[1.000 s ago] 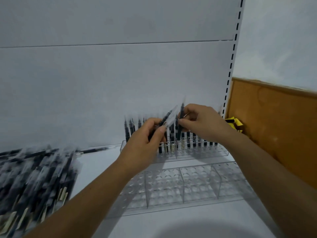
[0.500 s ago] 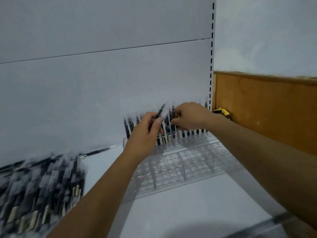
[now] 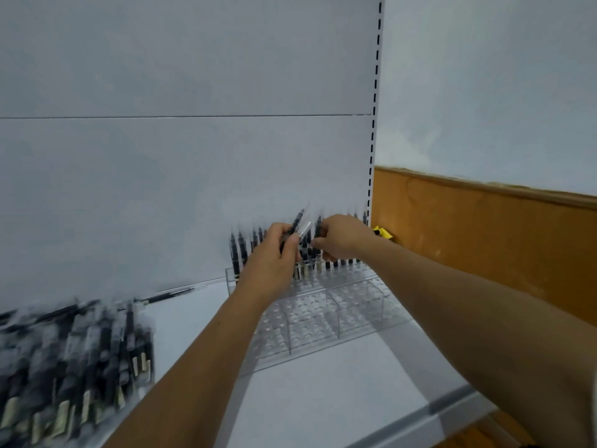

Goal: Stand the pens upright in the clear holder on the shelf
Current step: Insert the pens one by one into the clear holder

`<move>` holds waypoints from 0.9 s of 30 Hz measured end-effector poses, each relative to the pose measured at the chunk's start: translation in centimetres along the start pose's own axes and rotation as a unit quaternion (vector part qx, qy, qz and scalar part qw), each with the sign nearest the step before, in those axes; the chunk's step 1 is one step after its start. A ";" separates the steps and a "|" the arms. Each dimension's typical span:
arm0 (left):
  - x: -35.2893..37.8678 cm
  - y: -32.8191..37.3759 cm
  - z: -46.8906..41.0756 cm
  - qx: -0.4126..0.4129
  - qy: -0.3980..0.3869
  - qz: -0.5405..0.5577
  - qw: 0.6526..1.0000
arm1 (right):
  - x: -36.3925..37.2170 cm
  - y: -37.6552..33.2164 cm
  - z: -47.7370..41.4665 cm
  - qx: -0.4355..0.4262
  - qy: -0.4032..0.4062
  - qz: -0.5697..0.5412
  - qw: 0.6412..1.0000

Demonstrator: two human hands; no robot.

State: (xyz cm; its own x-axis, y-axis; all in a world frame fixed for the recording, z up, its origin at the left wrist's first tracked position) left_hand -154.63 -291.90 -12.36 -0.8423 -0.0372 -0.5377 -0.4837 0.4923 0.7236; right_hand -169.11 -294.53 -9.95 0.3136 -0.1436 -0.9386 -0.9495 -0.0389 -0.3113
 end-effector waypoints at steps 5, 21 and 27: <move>-0.1 0.2 0.1 0.003 -0.012 -0.004 1.000 | 0.0 -1.1 -0.6 -0.014 -0.025 0.004 1.000; -0.6 0.2 0.1 -0.031 0.004 0.084 0.996 | -1.5 0.6 2.4 -0.121 -0.075 -0.341 0.929; 0.2 0.5 0.3 -0.011 -0.033 0.036 0.999 | 0.6 1.4 2.0 -0.119 -0.065 -0.462 0.876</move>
State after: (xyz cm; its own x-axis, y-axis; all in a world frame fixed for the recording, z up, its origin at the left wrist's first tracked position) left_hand -154.93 -291.38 -12.22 -0.8576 0.0554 -0.5113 -0.4288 0.4720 0.7703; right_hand -170.27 -292.67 -11.26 0.9333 0.1712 -0.3157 -0.2592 -0.2872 -0.9221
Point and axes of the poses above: each hand's wrist, its own z-axis away from the middle knuckle, its own x-axis out of the palm, y = z × x, the point moved 6 cm from there along -z, towards the middle knuckle, and after that the axes turned 1 degree about -y, right-handed, at the moved point
